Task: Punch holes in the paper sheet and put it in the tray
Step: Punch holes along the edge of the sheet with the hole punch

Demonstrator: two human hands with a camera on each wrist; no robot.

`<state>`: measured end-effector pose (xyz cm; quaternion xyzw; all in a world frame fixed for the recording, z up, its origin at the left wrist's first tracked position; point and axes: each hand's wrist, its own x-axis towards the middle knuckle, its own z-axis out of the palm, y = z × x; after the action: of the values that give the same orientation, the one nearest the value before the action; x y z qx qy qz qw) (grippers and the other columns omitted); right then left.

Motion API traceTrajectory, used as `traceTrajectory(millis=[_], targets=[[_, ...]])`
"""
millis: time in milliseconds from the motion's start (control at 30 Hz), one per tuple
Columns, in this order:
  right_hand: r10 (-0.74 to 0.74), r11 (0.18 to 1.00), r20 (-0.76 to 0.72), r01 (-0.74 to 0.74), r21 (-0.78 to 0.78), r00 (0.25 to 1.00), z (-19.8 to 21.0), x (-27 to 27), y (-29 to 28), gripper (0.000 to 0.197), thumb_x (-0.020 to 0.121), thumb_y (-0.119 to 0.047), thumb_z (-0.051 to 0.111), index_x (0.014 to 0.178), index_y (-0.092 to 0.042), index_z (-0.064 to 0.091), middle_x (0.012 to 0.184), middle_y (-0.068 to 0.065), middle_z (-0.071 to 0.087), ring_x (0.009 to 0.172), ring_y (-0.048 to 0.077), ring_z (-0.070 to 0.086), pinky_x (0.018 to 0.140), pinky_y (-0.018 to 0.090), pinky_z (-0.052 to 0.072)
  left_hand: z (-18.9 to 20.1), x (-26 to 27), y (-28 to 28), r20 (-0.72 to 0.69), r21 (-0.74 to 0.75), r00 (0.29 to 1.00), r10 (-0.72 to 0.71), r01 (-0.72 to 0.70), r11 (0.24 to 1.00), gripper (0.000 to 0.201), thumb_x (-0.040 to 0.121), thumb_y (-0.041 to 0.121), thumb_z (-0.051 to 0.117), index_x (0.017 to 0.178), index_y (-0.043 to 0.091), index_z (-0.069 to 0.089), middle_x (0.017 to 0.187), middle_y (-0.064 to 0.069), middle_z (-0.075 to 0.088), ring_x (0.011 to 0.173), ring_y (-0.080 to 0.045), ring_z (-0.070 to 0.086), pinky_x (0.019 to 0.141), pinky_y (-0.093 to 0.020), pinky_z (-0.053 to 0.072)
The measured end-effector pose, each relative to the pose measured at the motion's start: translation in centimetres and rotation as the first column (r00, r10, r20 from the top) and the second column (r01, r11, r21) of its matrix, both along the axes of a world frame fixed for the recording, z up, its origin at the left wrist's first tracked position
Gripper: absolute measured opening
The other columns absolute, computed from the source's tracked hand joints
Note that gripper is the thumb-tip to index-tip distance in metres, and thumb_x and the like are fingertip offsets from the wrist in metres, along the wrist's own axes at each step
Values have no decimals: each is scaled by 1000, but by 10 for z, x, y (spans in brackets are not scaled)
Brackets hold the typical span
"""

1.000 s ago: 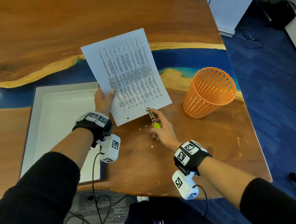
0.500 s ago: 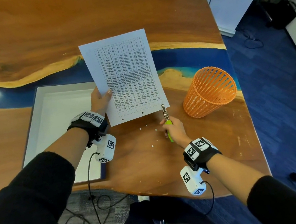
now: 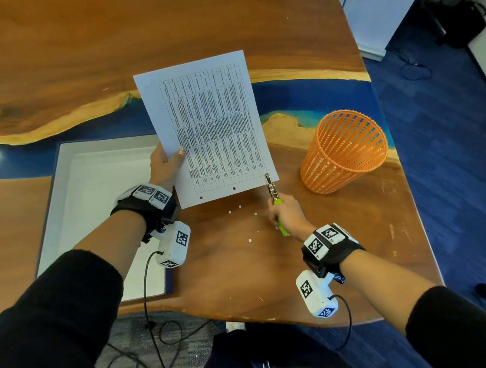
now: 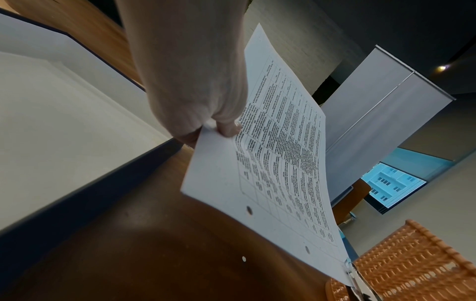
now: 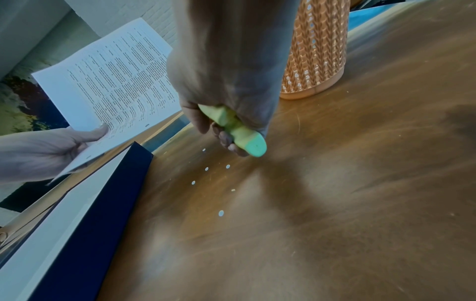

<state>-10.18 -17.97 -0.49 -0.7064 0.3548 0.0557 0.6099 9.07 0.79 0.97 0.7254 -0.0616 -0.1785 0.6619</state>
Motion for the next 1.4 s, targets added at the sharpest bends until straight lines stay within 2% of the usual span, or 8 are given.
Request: traceTrajectory(millis=[400,600,733,867,933,1033,1267,1400], targets=[[-41,999,-72,40,-17,997,-3,2,3,31,59,15,42,56,-15,37,50,4,37,40,17,31,41,21,26,-1,-1,-1,4,5,1000,-10,10,1000,42,95,6,53,135,-4,43,132,-23,55,118,-37,57,97,-52,48],[-63,998,-74,62,-14,995,-12,2,1,31,54,14,43,52,-16,38,50,1,38,45,17,32,45,22,27,-1,-4,-1,-4,-1,1000,-11,11,1000,42,95,7,52,135,-2,44,133,-22,55,118,-36,58,97,-51,49],[-39,999,-42,39,-14,998,-10,1,2,21,40,-2,45,51,-17,36,48,0,39,46,18,33,46,24,27,-1,-4,0,-10,-1,1000,-15,15,1000,42,95,8,53,135,-2,44,132,-22,55,117,-35,58,97,-51,49],[-47,999,21,47,10,999,-6,0,4,30,58,1,50,80,-18,45,61,4,48,49,21,42,46,27,34,-3,-3,1,-18,2,1000,3,-3,1000,43,94,10,54,135,0,44,132,-21,57,117,-35,59,97,-55,48],[-62,998,68,61,25,996,-5,-1,4,53,71,8,52,107,-27,34,74,4,54,50,24,50,45,26,40,-3,-2,1,-20,10,1000,19,-19,1000,43,94,11,55,135,1,45,131,-20,58,116,-34,59,97,-56,48],[-58,998,131,58,7,990,-2,-3,2,77,72,12,56,124,-38,26,83,4,55,53,25,53,43,25,41,-2,-2,1,-19,21,999,26,-26,999,43,94,13,55,135,3,46,130,-18,58,115,-33,60,96,-55,49],[-93,990,192,111,-82,977,-9,-6,-1,76,68,11,55,127,-37,50,69,5,54,56,19,48,52,26,44,-2,-4,0,-17,19,999,29,-29,999,43,94,11,56,134,1,46,130,-19,58,115,-33,60,96,-53,49],[-92,994,181,102,-47,979,-13,-7,-2,83,64,13,52,130,-36,52,79,-2,58,59,12,44,57,24,42,-3,-3,1,0,26,1000,19,-19,999,43,94,11,56,133,0,46,130,-20,58,116,-34,59,97,-55,48]])
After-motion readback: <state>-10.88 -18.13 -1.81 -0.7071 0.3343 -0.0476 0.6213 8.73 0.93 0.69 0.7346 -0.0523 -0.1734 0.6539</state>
